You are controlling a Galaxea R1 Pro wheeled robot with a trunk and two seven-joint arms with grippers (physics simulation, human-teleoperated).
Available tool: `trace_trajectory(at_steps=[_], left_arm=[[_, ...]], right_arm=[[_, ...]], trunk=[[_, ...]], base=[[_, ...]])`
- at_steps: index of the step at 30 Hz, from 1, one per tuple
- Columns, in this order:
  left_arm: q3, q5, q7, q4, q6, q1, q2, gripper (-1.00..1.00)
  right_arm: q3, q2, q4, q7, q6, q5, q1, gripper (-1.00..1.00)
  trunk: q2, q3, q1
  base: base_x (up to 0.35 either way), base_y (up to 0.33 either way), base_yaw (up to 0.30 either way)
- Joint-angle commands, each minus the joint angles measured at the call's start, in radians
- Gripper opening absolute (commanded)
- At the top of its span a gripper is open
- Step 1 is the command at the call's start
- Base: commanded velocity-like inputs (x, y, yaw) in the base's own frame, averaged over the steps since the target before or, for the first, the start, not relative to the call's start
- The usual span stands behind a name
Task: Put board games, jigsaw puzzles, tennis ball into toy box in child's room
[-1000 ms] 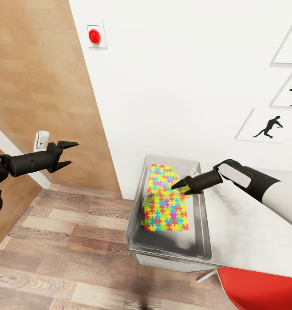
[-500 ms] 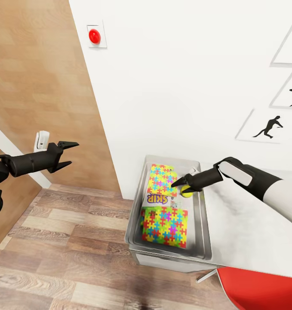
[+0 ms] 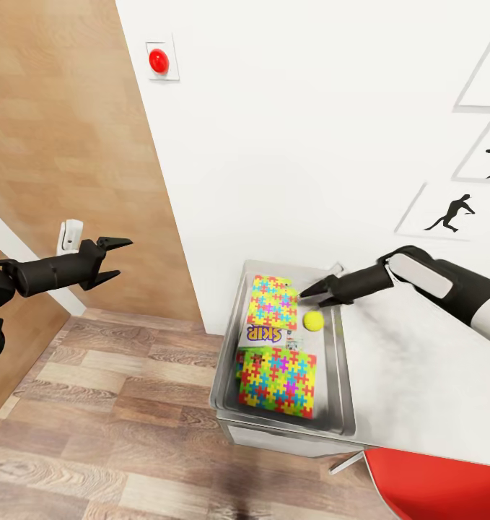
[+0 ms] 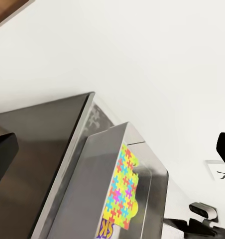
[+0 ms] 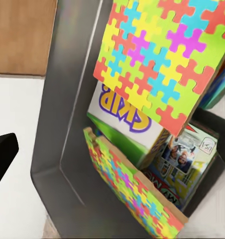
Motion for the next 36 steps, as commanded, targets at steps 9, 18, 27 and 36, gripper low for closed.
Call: trace_trajectory(at_steps=[9,18,27,36], left_arm=[[-0.002,0.010,0.010,-0.001,0.003,-0.001,0.000,1.00],[0.008,0.019,-0.001,0.008,0.006,-0.012,0.013,1.00],[0.058,0.028,0.004,0.003,0.008,-0.063,0.063,1.00],[0.073,0.028,0.004,0.003,0.008,-0.082,0.088,1.00]], right_arm=[[-0.068,-0.169,-0.256,0.004,0.000,0.005,0.004,1.00],[-0.103,-0.330,-0.466,-0.006,-0.108,-0.008,0.008,1.00],[-0.102,-0.341,-0.511,-0.001,-0.103,-0.035,-0.043,1.00],[-0.102,-0.341,-0.511,-0.001,-0.103,-0.035,-0.091,1.00]], trunk=[[-0.002,-0.002,0.001],[-0.002,-0.002,0.001],[-0.002,-0.002,0.001],[-0.002,-0.002,0.001]], base=[[-0.076,-0.022,0.000],[-0.197,-0.036,0.000],[0.000,0.000,0.000],[0.000,0.000,0.000]])
